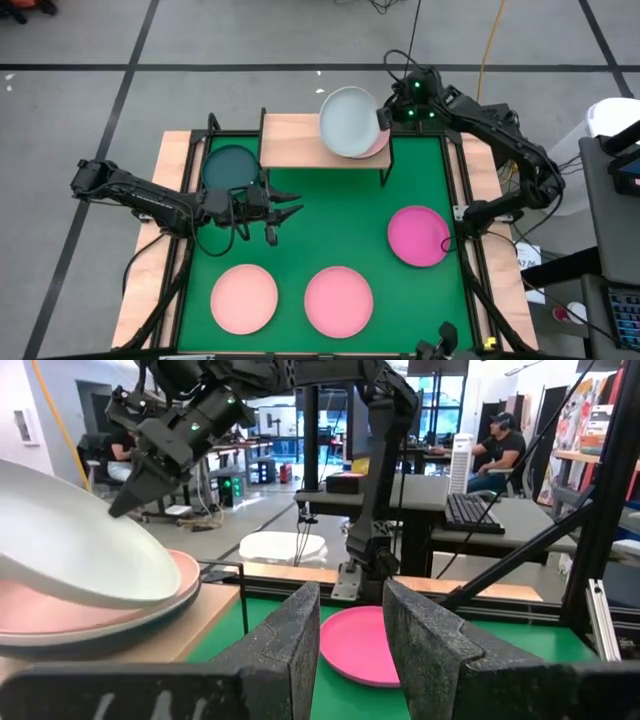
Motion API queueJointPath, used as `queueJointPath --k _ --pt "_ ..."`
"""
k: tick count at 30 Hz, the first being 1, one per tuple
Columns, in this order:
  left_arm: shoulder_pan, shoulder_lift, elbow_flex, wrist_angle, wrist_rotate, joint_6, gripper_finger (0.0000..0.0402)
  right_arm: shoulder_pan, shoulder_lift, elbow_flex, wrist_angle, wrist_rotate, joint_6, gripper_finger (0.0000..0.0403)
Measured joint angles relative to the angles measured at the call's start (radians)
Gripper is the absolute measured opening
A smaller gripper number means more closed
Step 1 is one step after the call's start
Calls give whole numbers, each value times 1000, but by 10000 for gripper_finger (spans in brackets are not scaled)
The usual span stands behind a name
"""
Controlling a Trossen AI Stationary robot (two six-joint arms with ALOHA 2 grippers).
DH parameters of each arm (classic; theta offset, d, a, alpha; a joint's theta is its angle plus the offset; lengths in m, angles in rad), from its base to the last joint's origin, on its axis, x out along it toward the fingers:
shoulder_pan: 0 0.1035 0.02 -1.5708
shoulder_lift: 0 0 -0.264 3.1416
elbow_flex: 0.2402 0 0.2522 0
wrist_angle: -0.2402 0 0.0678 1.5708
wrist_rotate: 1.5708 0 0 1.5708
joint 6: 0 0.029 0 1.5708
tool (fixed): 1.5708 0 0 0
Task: Place and stack plates onto a shelf
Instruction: Stack the white plate on top of the light orange plate on the shelf, then put the black plate on the shelf
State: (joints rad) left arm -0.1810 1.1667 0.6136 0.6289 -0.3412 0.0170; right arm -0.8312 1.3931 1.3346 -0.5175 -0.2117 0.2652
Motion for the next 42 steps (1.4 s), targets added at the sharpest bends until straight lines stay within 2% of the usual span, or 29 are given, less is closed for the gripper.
queueJointPath --k 10,15,18,22,26,29,32,35,38,42 --pt "1 0 0 3 0 0 120 -28 0 0 -46 32 1 4" --pt "1 0 0 3 0 -1 120 -27 0 0 -41 140 -79 42" --pt "1 0 0 3 0 -1 120 -27 0 0 -41 158 -95 74" --pt "1 0 0 3 1 11 120 -25 -10 0 -38 123 -128 112" --pt "1 0 0 -1 1 75 120 -10 -59 0 -14 -14 -231 132" --pt "1 0 0 -6 1 66 120 38 -126 0 -10 -80 -279 133" --pt "4 0 0 -6 0 -24 120 123 -199 -2 -5 -82 -316 130" --pt "9 0 0 -7 0 -39 120 228 -283 -35 19 -81 -354 128" --pt "10 0 0 -12 -4 -39 120 333 -373 -117 116 -81 -353 128" --pt "10 -9 13 -109 -90 -40 120 439 -489 -281 270 -81 -317 128"
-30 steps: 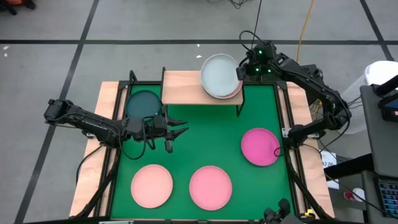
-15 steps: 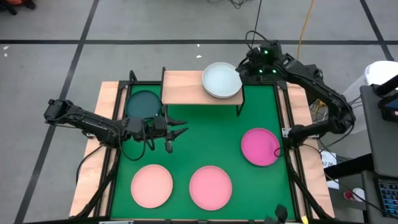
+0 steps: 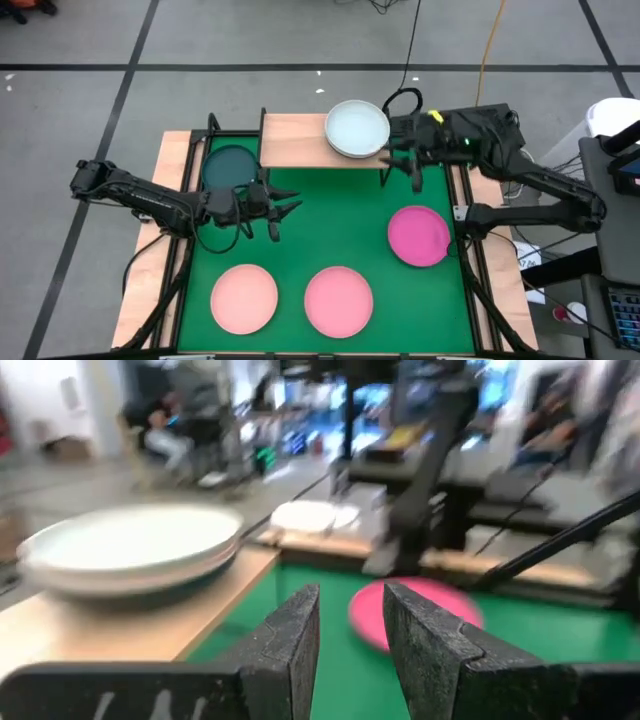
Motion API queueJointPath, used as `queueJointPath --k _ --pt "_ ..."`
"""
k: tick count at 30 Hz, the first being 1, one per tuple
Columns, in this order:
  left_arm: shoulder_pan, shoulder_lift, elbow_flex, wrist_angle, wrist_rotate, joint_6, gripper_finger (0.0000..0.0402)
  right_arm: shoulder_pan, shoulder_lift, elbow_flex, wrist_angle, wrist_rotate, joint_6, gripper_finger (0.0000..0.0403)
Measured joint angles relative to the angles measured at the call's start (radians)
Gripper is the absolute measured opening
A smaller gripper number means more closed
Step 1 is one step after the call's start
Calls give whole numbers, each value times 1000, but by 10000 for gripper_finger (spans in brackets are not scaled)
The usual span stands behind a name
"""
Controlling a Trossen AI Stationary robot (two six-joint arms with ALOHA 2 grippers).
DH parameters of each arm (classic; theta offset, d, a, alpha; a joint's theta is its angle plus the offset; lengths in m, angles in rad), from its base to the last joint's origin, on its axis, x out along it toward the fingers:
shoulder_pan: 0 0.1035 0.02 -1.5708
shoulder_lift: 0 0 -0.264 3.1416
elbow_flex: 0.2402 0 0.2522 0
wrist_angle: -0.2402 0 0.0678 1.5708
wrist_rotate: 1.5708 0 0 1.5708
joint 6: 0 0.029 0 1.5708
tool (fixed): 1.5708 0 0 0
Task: Place and stack plates onto a shelf
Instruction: Put the black plate on the shelf
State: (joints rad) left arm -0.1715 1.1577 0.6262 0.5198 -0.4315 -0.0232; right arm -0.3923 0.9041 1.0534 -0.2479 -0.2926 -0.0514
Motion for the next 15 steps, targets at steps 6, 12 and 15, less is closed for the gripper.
queueJointPath --k 6,12,15 --pt "1 -10 78 -354 -142 -56 120 117 -117 -259 280 3 38 128" --pt "1 -10 149 -736 -272 -212 120 206 -142 -406 473 8 22 128" --pt "14 -10 151 -891 -300 -337 120 252 -142 -434 477 33 -13 128"
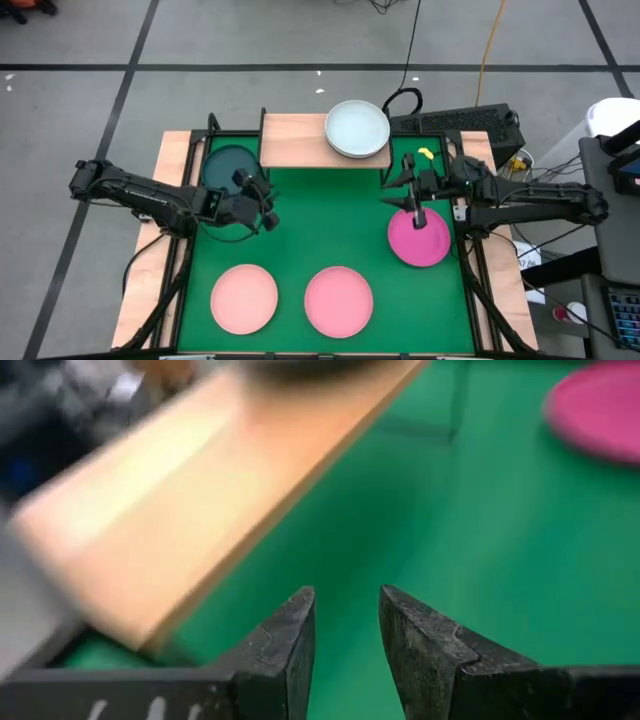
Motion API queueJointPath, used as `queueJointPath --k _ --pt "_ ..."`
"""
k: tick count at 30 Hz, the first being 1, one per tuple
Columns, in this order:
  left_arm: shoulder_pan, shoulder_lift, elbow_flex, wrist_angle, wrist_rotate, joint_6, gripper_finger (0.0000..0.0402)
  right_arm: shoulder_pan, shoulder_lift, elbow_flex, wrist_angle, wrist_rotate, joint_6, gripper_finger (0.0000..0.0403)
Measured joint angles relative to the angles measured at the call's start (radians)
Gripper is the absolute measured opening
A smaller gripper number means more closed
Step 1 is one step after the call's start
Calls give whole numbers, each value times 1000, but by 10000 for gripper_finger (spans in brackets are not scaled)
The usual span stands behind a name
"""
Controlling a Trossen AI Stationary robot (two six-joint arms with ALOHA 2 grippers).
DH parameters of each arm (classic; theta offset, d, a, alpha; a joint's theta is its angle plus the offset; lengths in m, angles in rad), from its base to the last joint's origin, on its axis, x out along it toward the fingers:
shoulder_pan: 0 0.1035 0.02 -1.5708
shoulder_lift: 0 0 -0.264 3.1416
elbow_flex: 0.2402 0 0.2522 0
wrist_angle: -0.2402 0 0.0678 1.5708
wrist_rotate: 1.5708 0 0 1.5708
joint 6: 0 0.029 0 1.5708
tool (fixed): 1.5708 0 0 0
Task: Place and stack plates onto a shelf
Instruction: Put the black plate on the shelf
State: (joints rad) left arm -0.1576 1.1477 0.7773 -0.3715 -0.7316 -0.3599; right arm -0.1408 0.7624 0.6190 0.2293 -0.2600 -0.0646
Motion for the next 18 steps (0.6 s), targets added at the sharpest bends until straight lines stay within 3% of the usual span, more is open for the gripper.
queueJointPath --k 7,11,18 --pt "72 43 0 -295 4 -269 120 123 2 -38 8 166 -70 128" --pt "123 84 1 -338 29 -290 120 189 3 -57 6 213 -79 128" --pt "217 183 1 -402 166 -262 120 263 3 -68 6 215 -81 128"
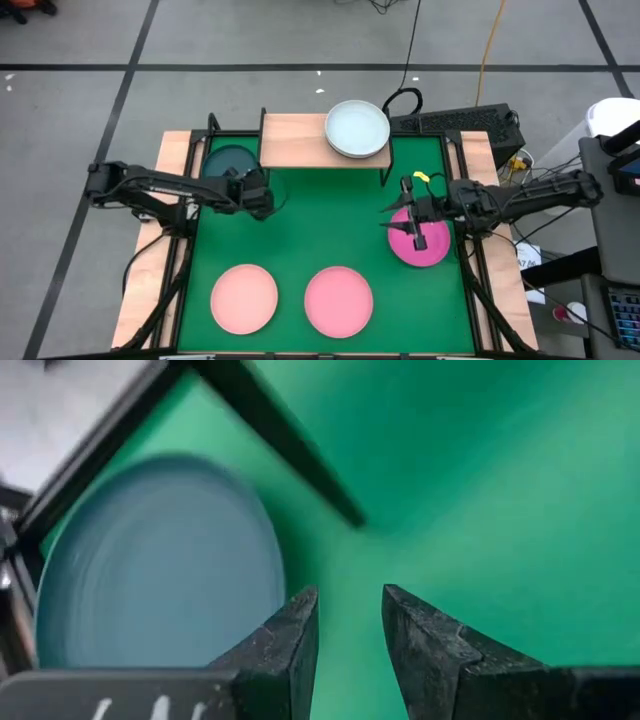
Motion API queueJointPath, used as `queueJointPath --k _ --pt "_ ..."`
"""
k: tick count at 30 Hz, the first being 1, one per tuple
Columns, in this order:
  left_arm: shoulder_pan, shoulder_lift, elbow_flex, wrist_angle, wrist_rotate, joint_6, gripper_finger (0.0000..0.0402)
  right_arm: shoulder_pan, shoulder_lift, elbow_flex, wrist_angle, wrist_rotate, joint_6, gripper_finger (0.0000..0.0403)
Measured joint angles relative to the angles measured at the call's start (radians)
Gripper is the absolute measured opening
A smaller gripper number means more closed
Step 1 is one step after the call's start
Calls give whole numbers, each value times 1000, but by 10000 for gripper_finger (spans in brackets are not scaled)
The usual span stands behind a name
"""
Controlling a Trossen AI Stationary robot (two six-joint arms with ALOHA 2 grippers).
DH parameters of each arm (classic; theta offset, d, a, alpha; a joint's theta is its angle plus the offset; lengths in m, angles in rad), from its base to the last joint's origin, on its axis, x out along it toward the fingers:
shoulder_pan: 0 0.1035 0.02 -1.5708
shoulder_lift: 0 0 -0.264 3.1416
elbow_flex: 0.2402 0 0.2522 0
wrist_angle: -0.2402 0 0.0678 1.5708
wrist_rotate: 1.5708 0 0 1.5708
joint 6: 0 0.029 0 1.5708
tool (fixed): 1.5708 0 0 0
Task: Place and stack plates onto a shelf
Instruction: Put the black plate on the shelf
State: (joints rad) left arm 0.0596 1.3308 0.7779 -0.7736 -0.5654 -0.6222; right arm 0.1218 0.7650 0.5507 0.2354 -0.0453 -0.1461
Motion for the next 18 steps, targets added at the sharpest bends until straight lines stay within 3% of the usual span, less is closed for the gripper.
queueJointPath --k 7,18 --pt "48 85 0 -55 20 30 120 39 -4 0 -1 94 -32 128" --pt "157 167 -3 -98 78 101 120 44 -4 0 -1 101 -30 128"
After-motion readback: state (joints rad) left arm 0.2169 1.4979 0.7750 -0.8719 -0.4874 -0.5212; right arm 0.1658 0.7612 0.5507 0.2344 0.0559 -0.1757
